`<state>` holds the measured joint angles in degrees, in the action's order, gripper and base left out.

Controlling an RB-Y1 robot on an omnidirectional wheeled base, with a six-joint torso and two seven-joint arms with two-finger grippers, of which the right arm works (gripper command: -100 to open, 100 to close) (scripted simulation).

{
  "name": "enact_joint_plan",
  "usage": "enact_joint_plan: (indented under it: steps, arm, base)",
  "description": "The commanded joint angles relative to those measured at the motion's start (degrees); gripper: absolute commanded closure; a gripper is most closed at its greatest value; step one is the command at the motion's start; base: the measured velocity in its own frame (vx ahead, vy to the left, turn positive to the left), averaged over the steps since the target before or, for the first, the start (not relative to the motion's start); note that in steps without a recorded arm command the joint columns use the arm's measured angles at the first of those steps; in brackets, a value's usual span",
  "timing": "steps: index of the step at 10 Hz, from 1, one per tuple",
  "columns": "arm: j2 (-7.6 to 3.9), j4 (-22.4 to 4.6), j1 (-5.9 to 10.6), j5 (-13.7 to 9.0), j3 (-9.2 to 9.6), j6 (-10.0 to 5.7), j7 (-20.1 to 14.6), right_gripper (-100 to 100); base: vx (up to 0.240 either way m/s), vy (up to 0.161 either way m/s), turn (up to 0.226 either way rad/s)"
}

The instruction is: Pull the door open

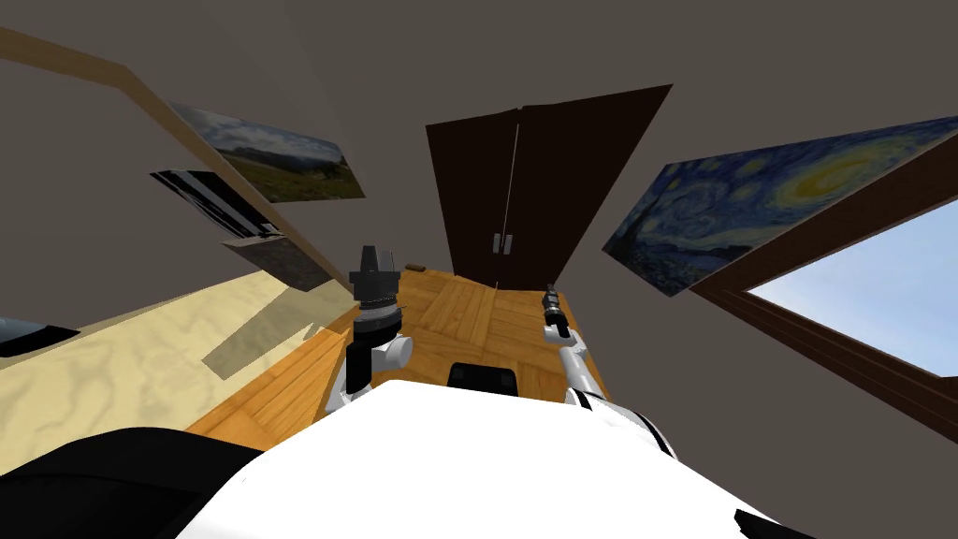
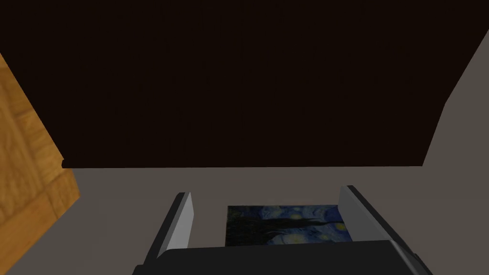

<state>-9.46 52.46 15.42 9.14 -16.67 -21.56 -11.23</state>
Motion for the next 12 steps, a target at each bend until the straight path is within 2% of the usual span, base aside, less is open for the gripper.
enact_joint_plan:
  steps: [1,4,12]
  arm:
    - [-1.58,-0.97,-0.15,-0.64,-0.67,-0.43,-1.12,-100]
    - [-2.04,-1.42,-0.11,-0.86,-0.91,-0.61,-1.46,-100]
    - [-2.86,-2.29,-0.03,-1.28,-1.38,-0.95,-2.11,-100]
  base:
    - [-0.025,-0.067,0.14]
    - [0.131,-0.019,0.017]
    - [0.186,0.02,0.012]
